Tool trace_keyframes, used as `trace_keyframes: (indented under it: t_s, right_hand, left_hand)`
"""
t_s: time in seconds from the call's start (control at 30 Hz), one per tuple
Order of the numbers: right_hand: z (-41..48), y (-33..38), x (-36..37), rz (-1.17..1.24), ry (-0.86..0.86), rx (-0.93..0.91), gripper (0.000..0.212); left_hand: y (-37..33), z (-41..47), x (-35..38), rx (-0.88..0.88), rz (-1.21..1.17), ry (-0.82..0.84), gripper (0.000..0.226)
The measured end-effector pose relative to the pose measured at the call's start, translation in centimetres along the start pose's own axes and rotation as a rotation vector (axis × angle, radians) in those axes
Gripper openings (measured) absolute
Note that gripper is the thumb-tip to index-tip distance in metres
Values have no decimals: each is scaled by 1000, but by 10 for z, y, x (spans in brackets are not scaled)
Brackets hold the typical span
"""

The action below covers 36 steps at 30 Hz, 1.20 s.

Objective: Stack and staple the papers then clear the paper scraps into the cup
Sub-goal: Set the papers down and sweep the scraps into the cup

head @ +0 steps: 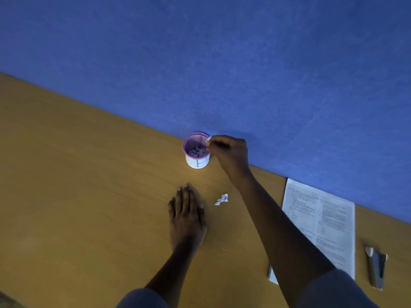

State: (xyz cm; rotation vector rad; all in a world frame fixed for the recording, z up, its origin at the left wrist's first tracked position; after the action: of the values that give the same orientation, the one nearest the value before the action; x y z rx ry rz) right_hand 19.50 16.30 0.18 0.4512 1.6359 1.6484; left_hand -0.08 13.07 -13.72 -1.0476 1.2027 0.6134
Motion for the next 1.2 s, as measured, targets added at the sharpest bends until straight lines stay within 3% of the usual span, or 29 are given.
trace_keyframes:
  t_s: [0.13,0.27,0.7,0.77,0.97,1.2]
  right_hand:
    - [18,9,23,-359,12,-285,9]
    - [21,-2,31,-486,64,-235,16]
    - [7,-5,6,-444,-40,-239,7]
    - [-7,-20,-8,-555,0,-246,12]
    - [-74,-77,-18,-809,366,-34,22]
    - [-139,-78,7,-983,395,-125,35]
  left_hand:
    - [0,-1,0,3,-4,0,59]
    - [-1,0,-1,8,-16,-10,59]
    - [1,0,0,6,-27,-12,57]
    - [0,1,1,9,-27,-12,58]
    - [2,1,2,5,-5,8,59]
    - [3,1,4,5,15,23,61]
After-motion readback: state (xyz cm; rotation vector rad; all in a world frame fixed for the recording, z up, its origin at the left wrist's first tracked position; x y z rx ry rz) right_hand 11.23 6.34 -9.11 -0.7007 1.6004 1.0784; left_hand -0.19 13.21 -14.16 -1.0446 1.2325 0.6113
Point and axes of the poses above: each hand's wrist, its own z-axis towards the middle knuckle, its own x-axis out of the palm, y = z × x, the point moved 4 cm from there along z, towards the middle knuckle, and after that the axes turned 6 degrees about -x, right-handed, at the moved point
